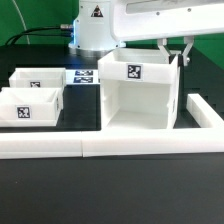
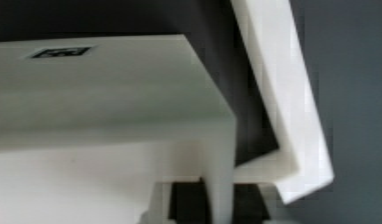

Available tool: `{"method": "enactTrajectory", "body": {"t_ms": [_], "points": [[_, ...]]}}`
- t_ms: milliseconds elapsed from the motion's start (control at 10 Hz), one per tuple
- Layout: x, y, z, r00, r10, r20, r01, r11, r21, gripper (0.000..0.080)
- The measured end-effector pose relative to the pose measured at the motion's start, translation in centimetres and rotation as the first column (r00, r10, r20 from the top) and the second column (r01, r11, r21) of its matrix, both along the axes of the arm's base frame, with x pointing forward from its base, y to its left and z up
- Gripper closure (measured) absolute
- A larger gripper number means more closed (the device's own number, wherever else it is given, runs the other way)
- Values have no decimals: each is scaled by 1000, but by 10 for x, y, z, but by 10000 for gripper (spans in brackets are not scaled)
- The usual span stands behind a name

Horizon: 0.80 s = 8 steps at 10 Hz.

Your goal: Assemble drawer

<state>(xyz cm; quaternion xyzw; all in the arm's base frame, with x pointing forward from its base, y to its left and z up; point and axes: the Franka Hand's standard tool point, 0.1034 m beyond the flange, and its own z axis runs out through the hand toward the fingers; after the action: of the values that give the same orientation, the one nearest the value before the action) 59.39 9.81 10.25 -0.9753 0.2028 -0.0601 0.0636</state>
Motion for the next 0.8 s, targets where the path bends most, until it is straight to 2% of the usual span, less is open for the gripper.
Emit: {"method": "enactTrajectory", "body": {"t_ms": [400,500,600,800], "points": [[3,4,5,980,-197,-8,197,979,42,755],[4,7,5,957,-290,-17,291,955,62,755],[3,12,5,895,-443,-48,445,891,92,755],[7,12,5,811,-579,-83,585,803,111,754]]}}
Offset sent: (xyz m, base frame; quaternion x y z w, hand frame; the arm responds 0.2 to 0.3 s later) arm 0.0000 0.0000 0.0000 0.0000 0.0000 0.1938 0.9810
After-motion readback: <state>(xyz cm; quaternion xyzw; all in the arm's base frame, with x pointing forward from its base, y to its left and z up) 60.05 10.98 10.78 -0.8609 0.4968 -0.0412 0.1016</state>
